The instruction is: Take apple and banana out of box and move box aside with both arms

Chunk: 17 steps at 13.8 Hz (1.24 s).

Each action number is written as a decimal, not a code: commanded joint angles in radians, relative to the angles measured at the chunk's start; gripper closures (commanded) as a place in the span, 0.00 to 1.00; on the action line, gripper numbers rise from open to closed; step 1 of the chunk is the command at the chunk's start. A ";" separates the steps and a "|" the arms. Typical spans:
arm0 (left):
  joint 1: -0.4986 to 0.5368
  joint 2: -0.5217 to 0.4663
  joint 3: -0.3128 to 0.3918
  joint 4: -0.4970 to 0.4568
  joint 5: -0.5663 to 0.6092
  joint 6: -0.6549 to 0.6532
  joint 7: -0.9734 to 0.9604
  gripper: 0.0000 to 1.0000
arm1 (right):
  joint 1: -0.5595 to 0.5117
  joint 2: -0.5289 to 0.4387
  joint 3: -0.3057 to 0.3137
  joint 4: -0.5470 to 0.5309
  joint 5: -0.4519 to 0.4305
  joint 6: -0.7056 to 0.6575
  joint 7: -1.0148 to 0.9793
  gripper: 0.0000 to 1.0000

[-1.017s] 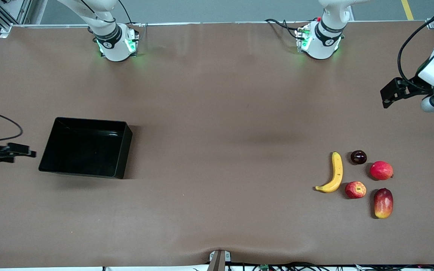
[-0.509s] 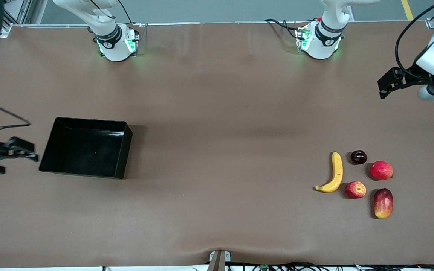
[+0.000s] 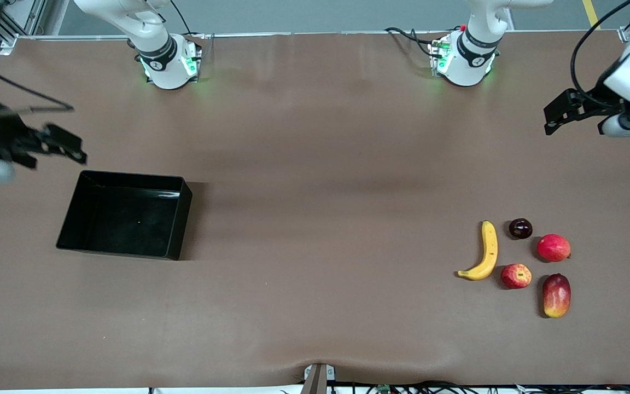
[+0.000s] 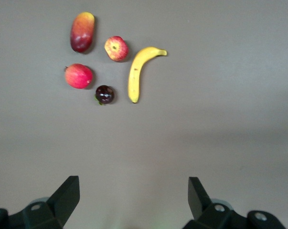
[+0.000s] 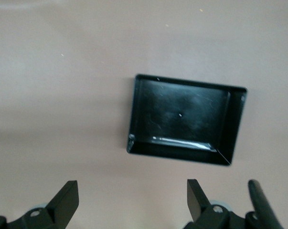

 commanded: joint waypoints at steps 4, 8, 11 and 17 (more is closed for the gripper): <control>0.101 -0.025 -0.112 -0.034 -0.027 0.010 0.010 0.00 | -0.035 -0.206 -0.003 -0.374 -0.055 0.188 0.003 0.00; 0.110 -0.024 -0.129 -0.041 -0.024 0.010 0.012 0.00 | -0.149 -0.197 -0.003 -0.366 -0.047 0.198 -0.290 0.00; 0.168 -0.022 -0.198 -0.041 -0.022 0.008 0.013 0.00 | -0.143 -0.209 0.006 -0.363 -0.049 0.123 -0.297 0.00; 0.174 -0.021 -0.212 -0.037 0.016 0.002 0.009 0.00 | -0.193 -0.209 -0.014 -0.339 -0.009 0.132 -0.304 0.00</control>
